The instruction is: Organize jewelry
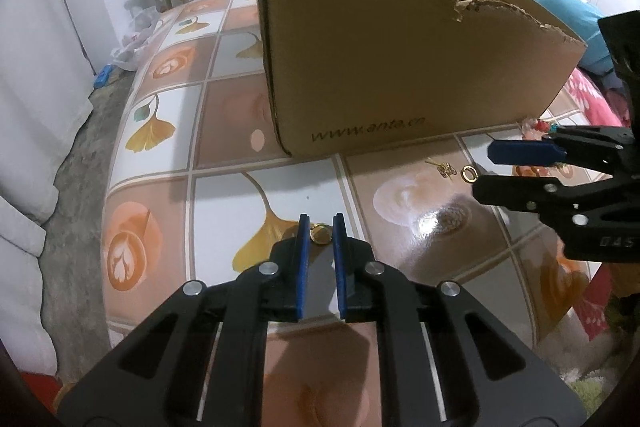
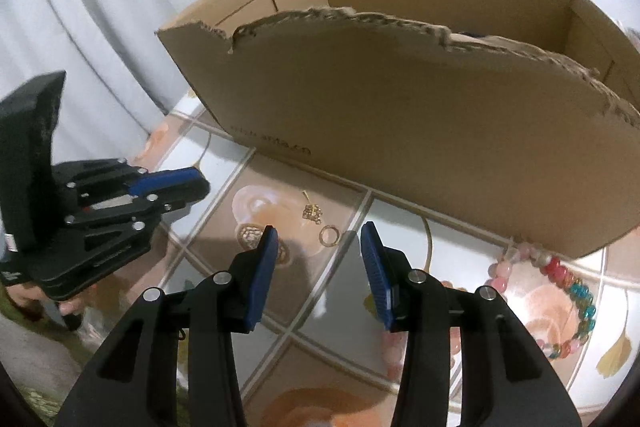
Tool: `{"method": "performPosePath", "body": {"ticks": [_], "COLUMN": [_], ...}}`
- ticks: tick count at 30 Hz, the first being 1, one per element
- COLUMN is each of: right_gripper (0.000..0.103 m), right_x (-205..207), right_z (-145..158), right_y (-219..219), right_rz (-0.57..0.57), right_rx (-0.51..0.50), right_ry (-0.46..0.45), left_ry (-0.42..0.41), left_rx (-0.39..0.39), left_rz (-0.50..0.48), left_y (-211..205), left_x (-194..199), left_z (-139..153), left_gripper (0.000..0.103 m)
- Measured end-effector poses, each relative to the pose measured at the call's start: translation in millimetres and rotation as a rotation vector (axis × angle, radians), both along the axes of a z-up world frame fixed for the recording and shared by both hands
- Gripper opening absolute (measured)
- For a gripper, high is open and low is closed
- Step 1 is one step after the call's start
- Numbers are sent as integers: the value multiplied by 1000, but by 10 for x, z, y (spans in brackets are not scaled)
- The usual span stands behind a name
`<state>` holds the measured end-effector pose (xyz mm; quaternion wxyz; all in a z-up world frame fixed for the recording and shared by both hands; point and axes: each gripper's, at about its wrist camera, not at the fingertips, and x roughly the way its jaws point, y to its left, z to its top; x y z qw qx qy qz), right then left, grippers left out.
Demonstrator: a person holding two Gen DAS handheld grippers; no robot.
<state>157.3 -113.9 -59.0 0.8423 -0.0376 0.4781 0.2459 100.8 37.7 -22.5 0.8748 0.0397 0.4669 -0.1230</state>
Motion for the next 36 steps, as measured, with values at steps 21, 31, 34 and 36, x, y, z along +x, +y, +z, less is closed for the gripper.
{"method": "performPosePath", "body": {"ticks": [21, 31, 34, 36], "right_gripper": [11, 10, 10, 10], "right_x": [47, 23, -3, -19], "right_z": [-110, -74, -37, -12], "right_y": [215, 101, 98, 96], "right_rz": [68, 43, 43, 42], "right_rx": [-118, -74, -69, -69], "right_ry": [-20, -3, -10, -15], "left_ry": [-5, -13, -14, -15], "left_rx": [7, 6, 3, 2], "left_rz": [-3, 2, 2, 2], "left_y": [9, 6, 8, 10], "left_x": [11, 1, 0, -11], "left_z": [-5, 11, 13, 19], "left_gripper": [11, 11, 11, 11]}}
